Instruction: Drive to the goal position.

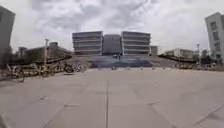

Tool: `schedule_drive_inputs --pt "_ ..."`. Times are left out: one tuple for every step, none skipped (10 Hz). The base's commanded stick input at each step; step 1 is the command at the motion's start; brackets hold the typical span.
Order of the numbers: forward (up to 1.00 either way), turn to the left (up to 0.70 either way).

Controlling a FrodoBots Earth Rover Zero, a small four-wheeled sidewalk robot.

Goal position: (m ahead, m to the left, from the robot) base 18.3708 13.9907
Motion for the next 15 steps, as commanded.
schedule_drive_inputs --pt "0.70 0.01" --pt "0.70 0.02" --pt "0.70 0.02" --pt "0.70 0.02" --pt "0.70 0.02" --pt "0.70 0.04" --pt "0.70 0.10" --pt "0.70 0.13" --pt "0.70 0.11" --pt "0.70 0.05" --pt "0.70 0.01" --pt "0.70 0.00" --pt "0.70 0.00" --pt "0.70 0.00" --pt "0.70 0.00"
